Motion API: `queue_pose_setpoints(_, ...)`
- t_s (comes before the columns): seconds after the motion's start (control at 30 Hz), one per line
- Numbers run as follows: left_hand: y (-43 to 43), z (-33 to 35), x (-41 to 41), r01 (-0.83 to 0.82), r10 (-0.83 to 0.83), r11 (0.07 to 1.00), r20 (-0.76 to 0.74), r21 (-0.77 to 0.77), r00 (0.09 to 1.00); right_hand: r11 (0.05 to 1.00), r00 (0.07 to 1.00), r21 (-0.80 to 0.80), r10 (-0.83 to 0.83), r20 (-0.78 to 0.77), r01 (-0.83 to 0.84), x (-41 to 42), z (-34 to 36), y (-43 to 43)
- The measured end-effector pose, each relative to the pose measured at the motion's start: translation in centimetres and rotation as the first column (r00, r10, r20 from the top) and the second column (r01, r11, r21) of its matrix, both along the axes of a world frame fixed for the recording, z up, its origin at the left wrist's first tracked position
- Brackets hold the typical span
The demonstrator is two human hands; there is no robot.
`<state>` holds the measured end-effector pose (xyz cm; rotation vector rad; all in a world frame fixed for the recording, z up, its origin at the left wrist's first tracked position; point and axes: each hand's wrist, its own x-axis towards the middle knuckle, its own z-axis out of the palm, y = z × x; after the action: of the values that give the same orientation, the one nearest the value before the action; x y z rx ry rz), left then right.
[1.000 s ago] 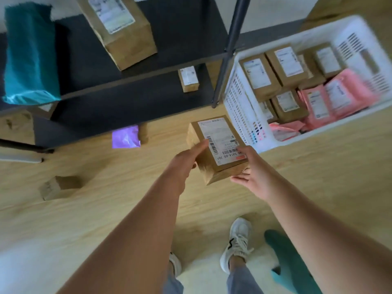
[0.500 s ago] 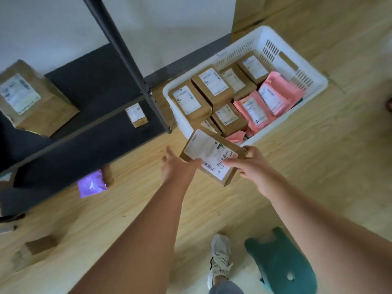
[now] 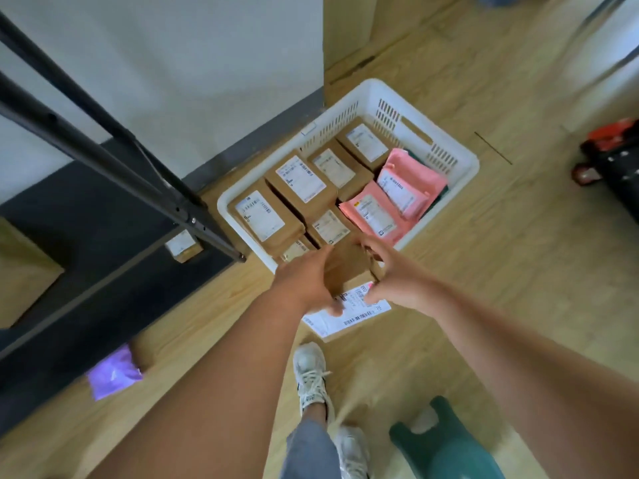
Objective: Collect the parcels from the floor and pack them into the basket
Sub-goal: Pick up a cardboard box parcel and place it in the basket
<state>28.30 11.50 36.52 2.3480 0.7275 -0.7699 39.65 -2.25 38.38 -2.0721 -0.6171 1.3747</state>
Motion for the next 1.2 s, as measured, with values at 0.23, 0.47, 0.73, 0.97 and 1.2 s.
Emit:
queue_pose_setpoints(0.23, 4.2, -0.3, 4.7, -0.489, 0.494, 0.863, 0.014, -0.128, 0.869, 0.908, 0.910, -0.149, -0.406, -0.078, 0.392, 4.3, -1.6, 3.7)
queue_pose_setpoints(0.47, 6.0, -1.0, 10.3, -0.715, 0.738, 0.584, -0.116, -0.385, 0.665, 0.899, 0.903, -0.191, -0.417, -0.106, 0.393, 7.8, -3.1, 6.2)
queue_pose_setpoints(0.73, 6.8, -4.3, 16.5, -0.720, 0.766, 0.542, -0.097, -0.433, 0.636, 0.869, 0.885, -0.254, -0.458, -0.083, 0.425, 16.1, -7.2, 9.0)
queue_pose_setpoints(0.97, 8.5, -9.1, 24.3, -0.856, 0.877, 0.441, -0.073, -0.268, 0.475, 0.956, 0.975, -0.209, -0.181, 0.132, 0.206, 25.5, -12.1, 14.3)
queue_pose_setpoints(1.2, 10.2, -14.6, 28.0, -0.886, 0.897, 0.404, -0.091, -0.227, 0.432, 0.974, 0.974, -0.224, 0.089, 0.207, -0.041, 30.0, -17.9, 19.0)
